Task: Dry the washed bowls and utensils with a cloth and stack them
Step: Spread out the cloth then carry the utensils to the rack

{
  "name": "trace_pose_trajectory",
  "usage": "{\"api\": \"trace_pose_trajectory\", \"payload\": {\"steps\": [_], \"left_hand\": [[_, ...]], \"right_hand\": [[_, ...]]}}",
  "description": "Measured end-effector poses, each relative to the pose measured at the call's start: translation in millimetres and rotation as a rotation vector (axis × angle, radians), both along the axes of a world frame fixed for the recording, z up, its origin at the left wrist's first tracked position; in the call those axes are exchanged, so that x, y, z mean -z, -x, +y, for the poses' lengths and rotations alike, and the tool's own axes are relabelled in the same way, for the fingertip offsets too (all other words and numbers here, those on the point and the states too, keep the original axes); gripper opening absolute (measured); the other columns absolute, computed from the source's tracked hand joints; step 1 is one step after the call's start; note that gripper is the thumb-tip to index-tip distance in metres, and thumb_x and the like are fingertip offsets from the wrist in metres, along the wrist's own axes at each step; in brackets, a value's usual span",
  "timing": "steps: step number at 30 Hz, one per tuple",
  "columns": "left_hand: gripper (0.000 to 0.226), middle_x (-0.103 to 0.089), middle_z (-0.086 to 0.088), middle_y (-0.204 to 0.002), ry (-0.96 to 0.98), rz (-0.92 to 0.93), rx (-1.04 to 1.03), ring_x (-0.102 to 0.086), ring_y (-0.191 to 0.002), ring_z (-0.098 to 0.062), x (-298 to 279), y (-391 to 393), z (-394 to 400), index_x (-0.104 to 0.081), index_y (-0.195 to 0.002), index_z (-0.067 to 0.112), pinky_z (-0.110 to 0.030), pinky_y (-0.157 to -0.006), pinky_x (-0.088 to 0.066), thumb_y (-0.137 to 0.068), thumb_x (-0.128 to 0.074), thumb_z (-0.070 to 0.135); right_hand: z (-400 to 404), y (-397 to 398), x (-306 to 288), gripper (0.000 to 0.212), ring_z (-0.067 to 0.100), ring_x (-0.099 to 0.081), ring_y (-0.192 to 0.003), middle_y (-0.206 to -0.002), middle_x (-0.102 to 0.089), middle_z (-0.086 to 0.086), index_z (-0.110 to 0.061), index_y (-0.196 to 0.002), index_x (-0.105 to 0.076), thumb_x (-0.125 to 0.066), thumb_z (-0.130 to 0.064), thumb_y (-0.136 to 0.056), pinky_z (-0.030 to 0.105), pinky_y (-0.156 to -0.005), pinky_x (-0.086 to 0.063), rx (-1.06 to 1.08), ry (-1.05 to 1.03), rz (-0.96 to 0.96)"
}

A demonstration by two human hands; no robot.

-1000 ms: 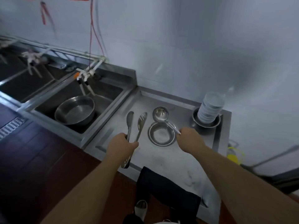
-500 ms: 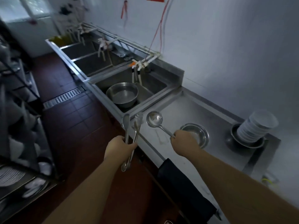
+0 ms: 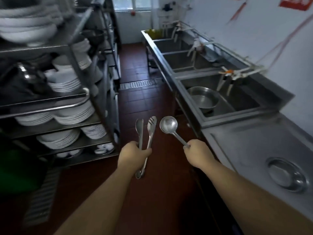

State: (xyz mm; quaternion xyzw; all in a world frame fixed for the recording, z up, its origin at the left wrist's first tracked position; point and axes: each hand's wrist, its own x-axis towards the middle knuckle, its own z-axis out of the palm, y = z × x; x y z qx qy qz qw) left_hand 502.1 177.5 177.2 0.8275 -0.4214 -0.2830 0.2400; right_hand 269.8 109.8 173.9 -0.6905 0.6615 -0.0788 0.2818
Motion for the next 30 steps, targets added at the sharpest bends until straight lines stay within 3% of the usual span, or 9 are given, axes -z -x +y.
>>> {"api": "trace_pose_trajectory", "payload": {"steps": [3, 8, 16, 19, 23, 30], "left_hand": [[0.031, -0.072, 0.008, -0.080, 0.010, 0.019, -0.089, -0.067, -0.074, -0.010, -1, -69, 31, -0.068, -0.094, 0.025, -0.029, -0.065, -0.050, -0.078, -0.079, 0.049], [0.023, -0.068, 0.011, -0.077, 0.042, 0.009, -0.257, -0.061, -0.071, -0.008, -10, -169, 87, -0.063, -0.082, 0.030, -0.026, -0.058, -0.042, -0.079, -0.080, 0.046], [0.029, -0.070, 0.008, -0.075, 0.047, 0.009, -0.507, -0.064, -0.071, -0.007, -9, -282, 140, -0.068, -0.087, 0.026, -0.027, -0.057, -0.045, -0.076, -0.079, 0.050], [0.031, -0.072, 0.005, -0.076, 0.041, 0.003, -0.569, -0.068, -0.071, -0.013, -7, -317, 140, -0.069, -0.089, 0.025, -0.031, -0.061, -0.052, -0.076, -0.079, 0.051], [0.029, -0.071, 0.004, -0.074, 0.025, -0.030, -0.631, -0.067, -0.068, -0.013, -7, -365, 127, -0.069, -0.087, 0.025, -0.028, -0.054, -0.047, -0.078, -0.079, 0.051], [0.026, -0.071, 0.003, -0.071, -0.015, -0.053, -0.728, -0.068, -0.063, -0.013, -23, -450, 71, -0.067, -0.087, 0.030, -0.026, -0.050, -0.046, -0.079, -0.079, 0.051]], "right_hand": [[9, -74, -1, 0.036, 0.016, -0.059, -0.058, -0.072, -0.062, -0.002, -0.023, -0.072, -0.051, -0.053, -0.031, -0.107, 0.028, -0.049, -0.039, -0.081, -0.007, 0.005], [26, -191, -4, 0.038, 0.017, -0.060, -0.060, -0.071, -0.061, -0.001, -0.023, -0.070, -0.048, -0.053, -0.032, -0.106, 0.029, -0.047, -0.037, -0.234, 0.026, 0.038], [26, -339, -14, 0.034, 0.018, -0.055, -0.062, -0.072, -0.059, -0.001, -0.021, -0.072, -0.053, -0.052, -0.031, -0.104, 0.030, -0.048, -0.031, -0.498, 0.080, 0.059], [14, -388, -13, 0.032, 0.021, -0.053, -0.063, -0.070, -0.056, -0.003, -0.019, -0.073, -0.055, -0.052, -0.030, -0.103, 0.031, -0.051, -0.032, -0.562, 0.086, 0.049], [-13, -451, -10, 0.029, 0.029, -0.053, -0.075, -0.078, -0.057, 0.002, -0.017, -0.078, -0.057, -0.052, -0.030, -0.104, 0.033, -0.066, -0.038, -0.640, 0.088, 0.018], [-100, -560, -16, 0.034, 0.029, -0.056, -0.078, -0.075, -0.053, -0.002, -0.020, -0.072, -0.049, -0.049, -0.030, -0.105, 0.033, -0.070, -0.039, -0.783, 0.064, -0.003]]}}
